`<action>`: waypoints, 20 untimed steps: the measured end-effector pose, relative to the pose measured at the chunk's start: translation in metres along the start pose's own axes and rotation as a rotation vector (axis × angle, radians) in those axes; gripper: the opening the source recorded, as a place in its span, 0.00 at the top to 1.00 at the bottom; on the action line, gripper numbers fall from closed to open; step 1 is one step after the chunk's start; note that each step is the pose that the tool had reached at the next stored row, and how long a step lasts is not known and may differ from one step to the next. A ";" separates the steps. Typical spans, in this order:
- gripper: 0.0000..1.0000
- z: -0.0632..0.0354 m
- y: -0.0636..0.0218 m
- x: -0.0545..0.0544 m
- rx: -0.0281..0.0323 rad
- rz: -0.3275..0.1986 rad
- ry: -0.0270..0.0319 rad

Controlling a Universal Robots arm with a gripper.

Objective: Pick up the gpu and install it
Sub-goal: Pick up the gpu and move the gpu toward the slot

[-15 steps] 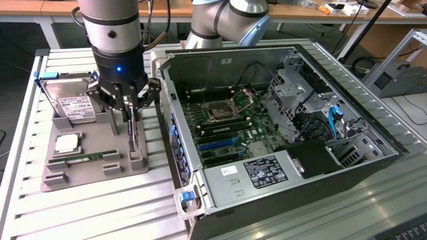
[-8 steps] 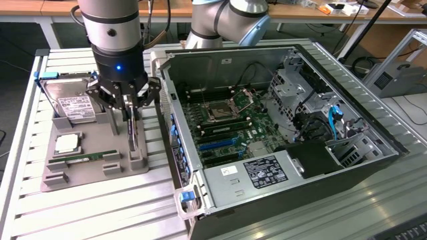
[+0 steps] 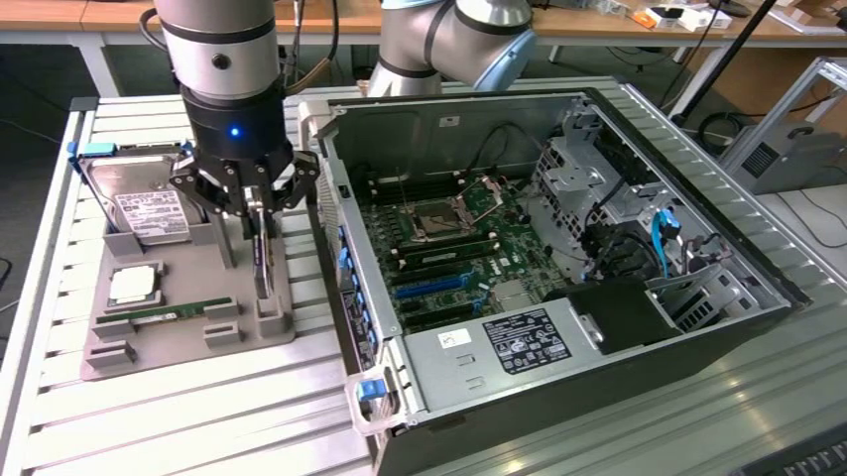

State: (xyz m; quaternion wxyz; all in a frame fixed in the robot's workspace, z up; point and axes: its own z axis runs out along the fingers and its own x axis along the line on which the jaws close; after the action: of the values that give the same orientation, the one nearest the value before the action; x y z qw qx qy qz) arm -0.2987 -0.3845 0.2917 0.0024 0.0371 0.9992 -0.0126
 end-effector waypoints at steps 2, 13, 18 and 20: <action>0.73 -0.0006 0.0000 0.000 -0.0001 0.000 -0.0001; 0.73 -0.0037 -0.0001 0.000 -0.0003 0.000 0.0000; 0.73 -0.0051 -0.0001 0.000 -0.0005 0.000 -0.0001; 0.73 -0.0056 -0.0002 0.000 -0.0006 0.000 -0.0001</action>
State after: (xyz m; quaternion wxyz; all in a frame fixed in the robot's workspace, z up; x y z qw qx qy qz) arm -0.2987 -0.3845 0.2973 0.0025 0.0371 0.9992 -0.0123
